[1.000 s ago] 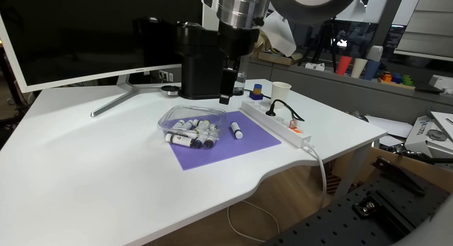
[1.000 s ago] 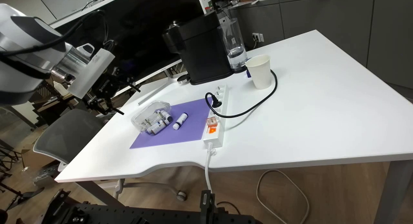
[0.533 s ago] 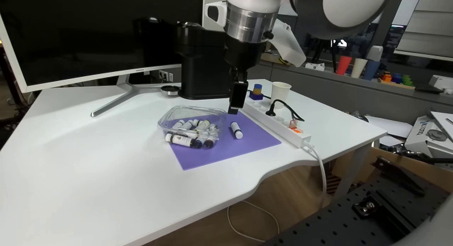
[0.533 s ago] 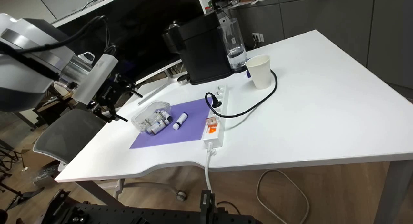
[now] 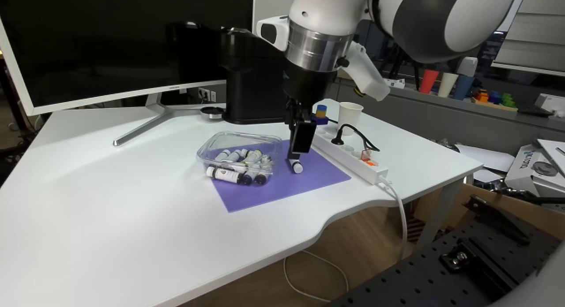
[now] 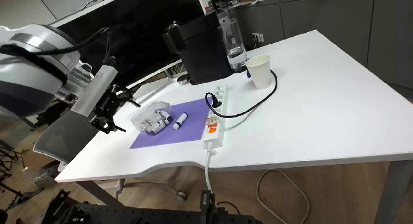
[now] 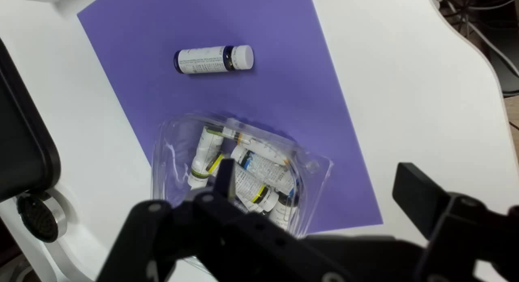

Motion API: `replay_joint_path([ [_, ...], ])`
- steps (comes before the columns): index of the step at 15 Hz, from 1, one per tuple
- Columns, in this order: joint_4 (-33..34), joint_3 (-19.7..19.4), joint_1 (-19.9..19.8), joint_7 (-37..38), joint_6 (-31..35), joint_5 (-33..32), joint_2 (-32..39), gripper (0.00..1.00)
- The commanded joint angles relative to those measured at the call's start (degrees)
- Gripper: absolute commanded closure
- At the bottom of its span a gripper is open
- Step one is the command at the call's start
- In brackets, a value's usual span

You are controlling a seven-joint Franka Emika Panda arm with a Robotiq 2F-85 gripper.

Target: Open the lid of the container

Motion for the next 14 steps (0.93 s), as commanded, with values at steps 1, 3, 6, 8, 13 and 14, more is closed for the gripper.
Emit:
replay_joint_path([
  [1, 0.12, 0.01, -0.02, 2.35, 0.21, -2.46, -0.09, 0.0],
  [3, 0.27, 0.02, -0.01, 4.65, 0.21, -4.53, -0.45, 0.0],
  [6, 0.83, 0.08, 0.01, 5.88, -0.55, -5.29, -0.21, 0.0],
  [8, 2.08, 0.13, 0.03, 7.91, -1.42, -6.77, 1.06, 0.0],
  [13, 6.21, 0.9, 0.82, 13.67, -2.32, -13.21, 3.55, 0.0],
  [14, 7.01, 1.24, 1.18, 15.23, -2.79, -14.87, 4.33, 0.0],
])
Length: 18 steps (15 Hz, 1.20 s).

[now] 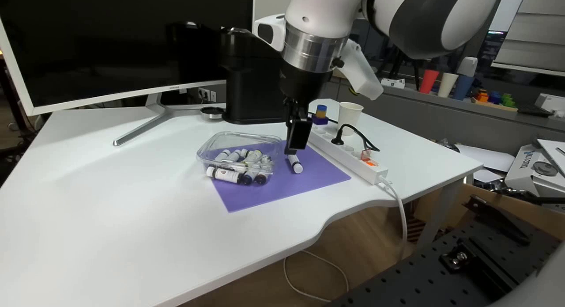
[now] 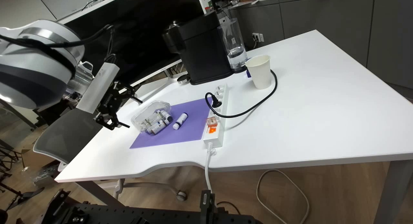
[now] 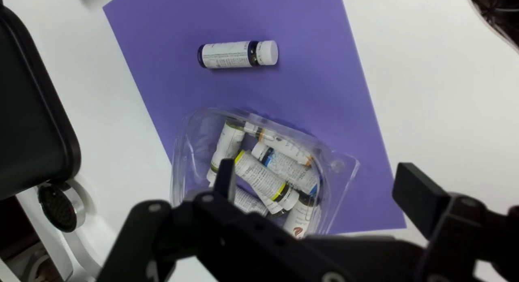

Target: Open the lid of the container

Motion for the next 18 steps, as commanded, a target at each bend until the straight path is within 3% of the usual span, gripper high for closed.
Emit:
replay_joint_path([
  [1, 4.14, 1.25, 1.26, 7.92, -2.03, -6.59, 3.54, 0.0],
  [6, 6.25, 1.85, 1.62, 7.79, -4.66, -3.28, 12.53, 0.0],
  [7, 3.81, 1.7, 1.47, 5.47, -4.0, -3.14, 8.83, 0.0],
  [10, 5.39, 1.7, 1.45, 5.74, -4.1, -3.04, 12.61, 0.0],
  [18, 7.41, 2.98, 1.69, 8.9, -4.89, -10.12, 10.46, 0.0],
])
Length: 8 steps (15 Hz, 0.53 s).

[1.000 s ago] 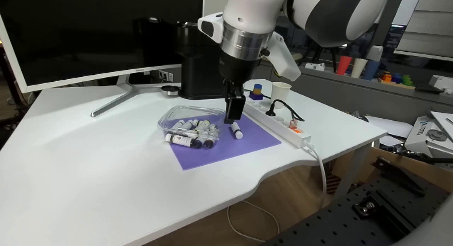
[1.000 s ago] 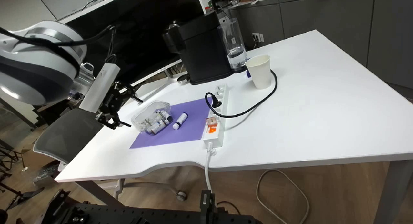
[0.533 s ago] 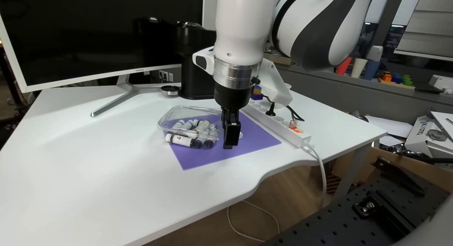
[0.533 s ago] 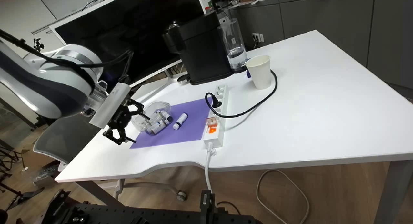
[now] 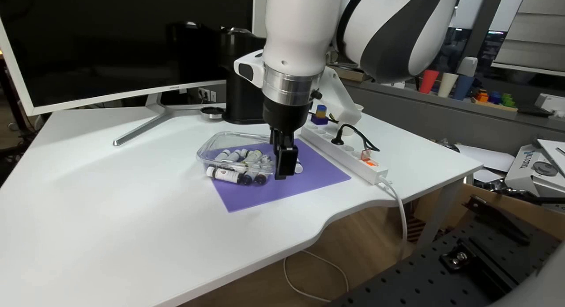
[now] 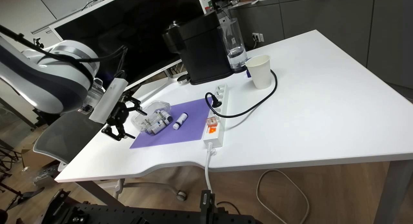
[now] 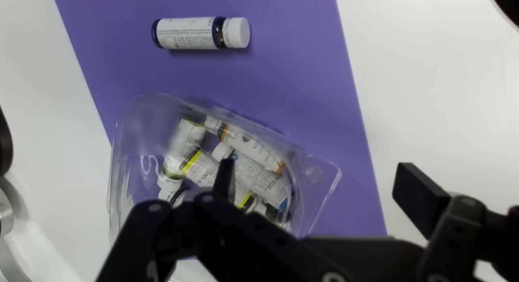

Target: Open the lid of the container

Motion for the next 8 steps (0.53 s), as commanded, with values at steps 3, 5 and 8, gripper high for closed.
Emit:
replay_joint_path([
  [3, 2.91, 0.33, -0.13, 3.4, -0.71, -4.87, 0.02, 0.0],
  [5, 3.57, 0.32, -0.13, 3.2, -0.89, -4.9, 0.69, 0.0],
  [8, 4.09, 0.32, -0.16, 3.3, -0.95, -5.11, 1.39, 0.0],
])
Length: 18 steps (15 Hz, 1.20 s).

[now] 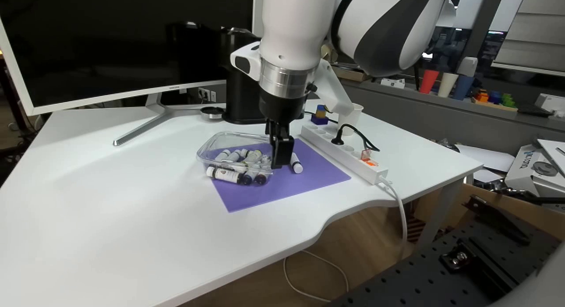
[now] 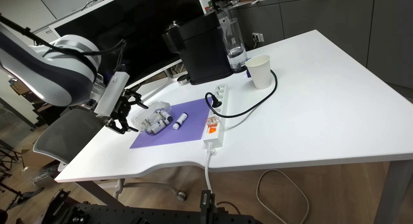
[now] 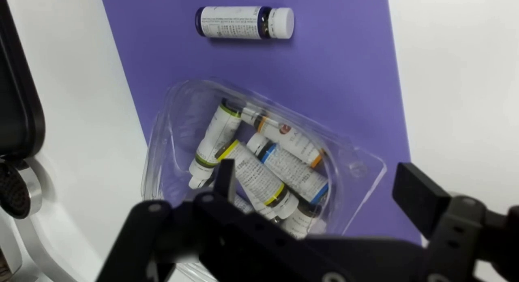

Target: Open the lid of the container

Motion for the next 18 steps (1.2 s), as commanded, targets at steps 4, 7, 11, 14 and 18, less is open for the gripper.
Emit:
replay_joint_path([
  [4, 1.98, 0.15, -0.11, 2.51, -0.89, -1.67, 2.39, 0.0],
  [7, 2.4, 0.18, -0.11, 2.42, -1.06, -1.53, 3.3, 0.0],
  [11, 3.03, 0.26, -0.09, 2.59, -1.13, -1.65, 4.15, 0.0],
  [14, 3.71, 0.23, -0.13, 2.75, -1.28, -1.83, 4.57, 0.0],
  [18, 4.82, 0.1, -0.35, 3.07, -1.64, -2.1, 5.04, 0.0],
])
